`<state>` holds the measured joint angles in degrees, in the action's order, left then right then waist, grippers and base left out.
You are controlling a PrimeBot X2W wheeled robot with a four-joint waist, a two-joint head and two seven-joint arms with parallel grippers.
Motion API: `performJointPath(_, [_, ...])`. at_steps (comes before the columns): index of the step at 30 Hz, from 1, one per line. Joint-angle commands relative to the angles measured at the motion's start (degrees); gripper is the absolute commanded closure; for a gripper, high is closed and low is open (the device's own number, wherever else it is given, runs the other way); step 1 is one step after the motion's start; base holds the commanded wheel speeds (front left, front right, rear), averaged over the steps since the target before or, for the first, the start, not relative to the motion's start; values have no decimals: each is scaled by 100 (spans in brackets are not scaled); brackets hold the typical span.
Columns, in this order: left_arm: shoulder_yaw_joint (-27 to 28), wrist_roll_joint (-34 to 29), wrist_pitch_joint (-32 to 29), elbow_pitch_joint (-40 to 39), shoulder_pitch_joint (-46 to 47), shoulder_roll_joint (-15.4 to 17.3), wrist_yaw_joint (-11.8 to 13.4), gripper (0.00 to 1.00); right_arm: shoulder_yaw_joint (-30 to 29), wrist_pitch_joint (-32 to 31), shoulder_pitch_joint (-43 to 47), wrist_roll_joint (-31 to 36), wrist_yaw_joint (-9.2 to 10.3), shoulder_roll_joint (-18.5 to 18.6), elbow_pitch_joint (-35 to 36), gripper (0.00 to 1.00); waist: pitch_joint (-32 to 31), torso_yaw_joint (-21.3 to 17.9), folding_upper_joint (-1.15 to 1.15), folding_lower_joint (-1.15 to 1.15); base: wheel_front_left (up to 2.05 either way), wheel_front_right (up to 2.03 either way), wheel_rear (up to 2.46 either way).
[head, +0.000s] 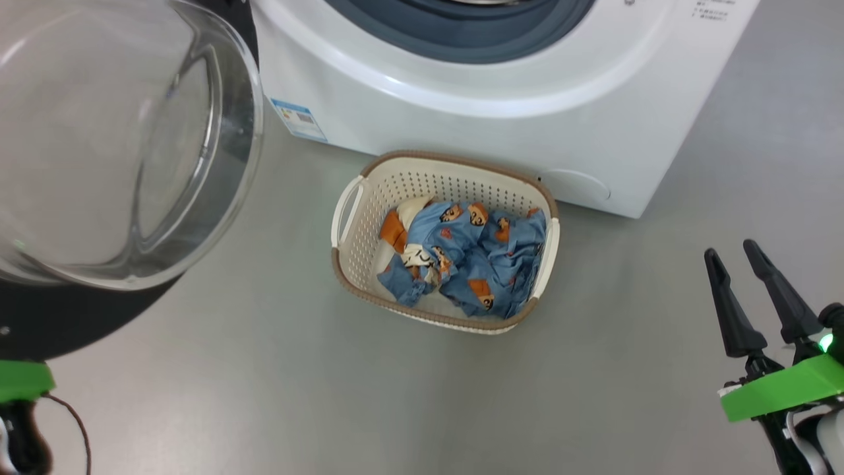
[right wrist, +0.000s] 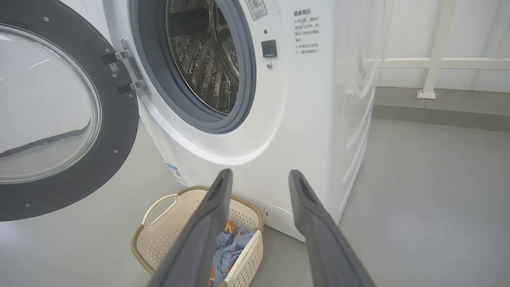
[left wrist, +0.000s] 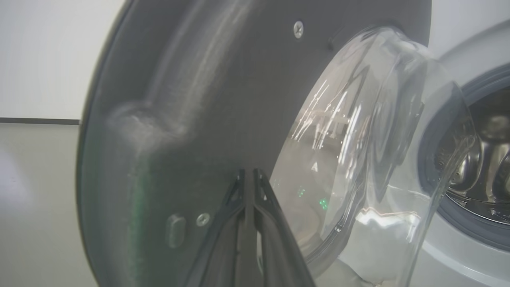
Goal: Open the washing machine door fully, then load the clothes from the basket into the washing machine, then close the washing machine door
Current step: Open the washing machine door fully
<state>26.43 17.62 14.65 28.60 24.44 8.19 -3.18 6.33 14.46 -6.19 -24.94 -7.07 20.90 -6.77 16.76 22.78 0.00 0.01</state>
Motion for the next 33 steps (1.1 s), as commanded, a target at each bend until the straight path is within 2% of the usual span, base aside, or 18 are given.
performJointPath(1, [264,-67,35,-17,175,384,-21,100,121,54,-139,61,-42,146,159,27,155,30,0,-1,0,0,0])
performJointPath(12, [829,-382,35,874,1009,669,-97,100,164,54,-372,76,-42,358,221,28,641,25,0,-1,0,0,0])
performJointPath(23, [1316,-697,35,1414,1505,972,-27,100,153,54,-459,65,-42,474,241,29,836,-32,0,-1,0,0,0])
performJointPath(33, [1463,-991,35,1762,1710,1123,31,100,195,54,-479,62,-42,553,247,29,871,-39,0,-1,0,0,0])
